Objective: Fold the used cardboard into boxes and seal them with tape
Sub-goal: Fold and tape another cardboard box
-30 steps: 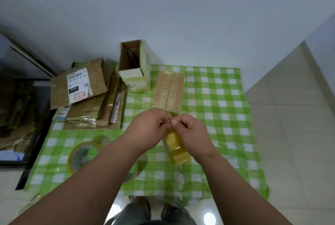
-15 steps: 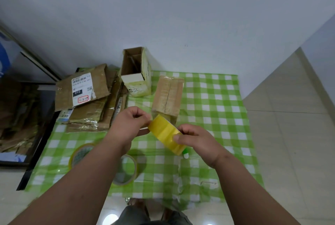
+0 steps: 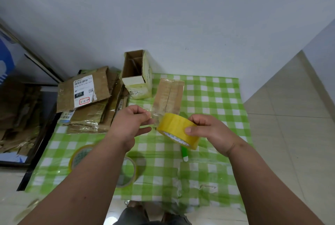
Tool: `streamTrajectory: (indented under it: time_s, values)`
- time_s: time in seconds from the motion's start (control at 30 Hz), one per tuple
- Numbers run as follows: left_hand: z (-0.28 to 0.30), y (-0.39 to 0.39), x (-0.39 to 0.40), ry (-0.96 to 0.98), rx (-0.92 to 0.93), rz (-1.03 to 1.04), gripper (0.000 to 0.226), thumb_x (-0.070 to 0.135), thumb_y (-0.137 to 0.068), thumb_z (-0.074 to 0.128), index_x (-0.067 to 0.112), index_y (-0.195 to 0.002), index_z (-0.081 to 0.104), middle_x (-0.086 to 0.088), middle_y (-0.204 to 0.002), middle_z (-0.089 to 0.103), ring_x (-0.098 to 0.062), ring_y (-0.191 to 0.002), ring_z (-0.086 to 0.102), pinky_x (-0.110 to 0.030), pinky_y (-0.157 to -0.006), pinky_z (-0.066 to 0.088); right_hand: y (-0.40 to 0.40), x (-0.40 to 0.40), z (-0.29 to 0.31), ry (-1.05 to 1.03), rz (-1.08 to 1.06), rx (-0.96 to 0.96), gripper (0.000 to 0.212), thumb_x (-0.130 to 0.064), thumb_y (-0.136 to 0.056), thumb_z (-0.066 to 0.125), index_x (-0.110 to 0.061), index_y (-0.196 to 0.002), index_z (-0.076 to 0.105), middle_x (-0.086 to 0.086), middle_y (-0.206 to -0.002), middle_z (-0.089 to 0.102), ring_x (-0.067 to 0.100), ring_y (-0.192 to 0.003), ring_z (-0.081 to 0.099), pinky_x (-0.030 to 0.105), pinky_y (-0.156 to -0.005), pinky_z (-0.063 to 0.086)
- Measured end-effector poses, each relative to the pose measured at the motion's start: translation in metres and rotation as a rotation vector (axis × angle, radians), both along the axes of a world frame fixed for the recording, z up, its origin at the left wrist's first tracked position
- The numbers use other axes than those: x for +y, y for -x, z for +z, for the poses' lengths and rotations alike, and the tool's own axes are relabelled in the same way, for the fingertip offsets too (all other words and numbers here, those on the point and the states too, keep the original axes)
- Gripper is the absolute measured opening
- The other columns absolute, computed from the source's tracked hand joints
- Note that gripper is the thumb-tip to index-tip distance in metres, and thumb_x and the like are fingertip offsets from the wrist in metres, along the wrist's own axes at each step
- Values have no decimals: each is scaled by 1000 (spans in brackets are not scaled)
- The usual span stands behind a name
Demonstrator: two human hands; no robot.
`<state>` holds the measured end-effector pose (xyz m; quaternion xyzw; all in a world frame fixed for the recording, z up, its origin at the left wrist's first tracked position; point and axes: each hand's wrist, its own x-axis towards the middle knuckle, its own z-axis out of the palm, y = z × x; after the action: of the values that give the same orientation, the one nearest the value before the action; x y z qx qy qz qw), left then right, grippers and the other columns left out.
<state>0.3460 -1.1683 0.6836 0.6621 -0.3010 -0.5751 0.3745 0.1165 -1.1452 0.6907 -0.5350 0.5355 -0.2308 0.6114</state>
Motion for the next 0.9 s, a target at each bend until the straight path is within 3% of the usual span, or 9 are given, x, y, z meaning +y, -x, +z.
streamTrajectory:
  time_s: [0.13, 0.27, 0.47, 0.9]
  values:
    - [1, -24, -13, -19, 56, 141, 15, 1, -94, 61, 9, -82, 55, -11, -99, 65, -19, -78, 71, -37, -67, 61, 22, 0, -1, -3, -66, 86, 49, -52, -63, 70, -6, -77, 62, 2, -73, 54, 16, -72, 50, 36, -72, 36]
    - [-5, -32, -18, -24, 2, 112, 18, 3, -93, 63, 10, -79, 56, -11, -100, 65, -21, -81, 69, -38, -68, 58, 39, 0, -2, 17, -106, 158, 53, -51, -72, 65, 1, -81, 62, 5, -73, 55, 16, -70, 51, 34, -70, 37]
    - [-15, -22, -30, -87, -25, 113, 12, 4, -91, 67, 10, -85, 59, -10, -99, 67, -23, -84, 70, -40, -69, 59, 42, -9, -8, 37, -208, 209, 42, -32, -91, 68, 8, -81, 58, 10, -70, 49, 20, -67, 47, 33, -65, 34]
    - [-36, -18, -51, -189, -36, 113, 9, 3, -90, 67, 6, -91, 59, -10, -93, 64, -23, -77, 67, -41, -70, 60, 34, -34, -13, 8, -214, 359, 33, -33, -90, 67, -2, -77, 67, 10, -75, 61, 22, -70, 56, 35, -68, 42]
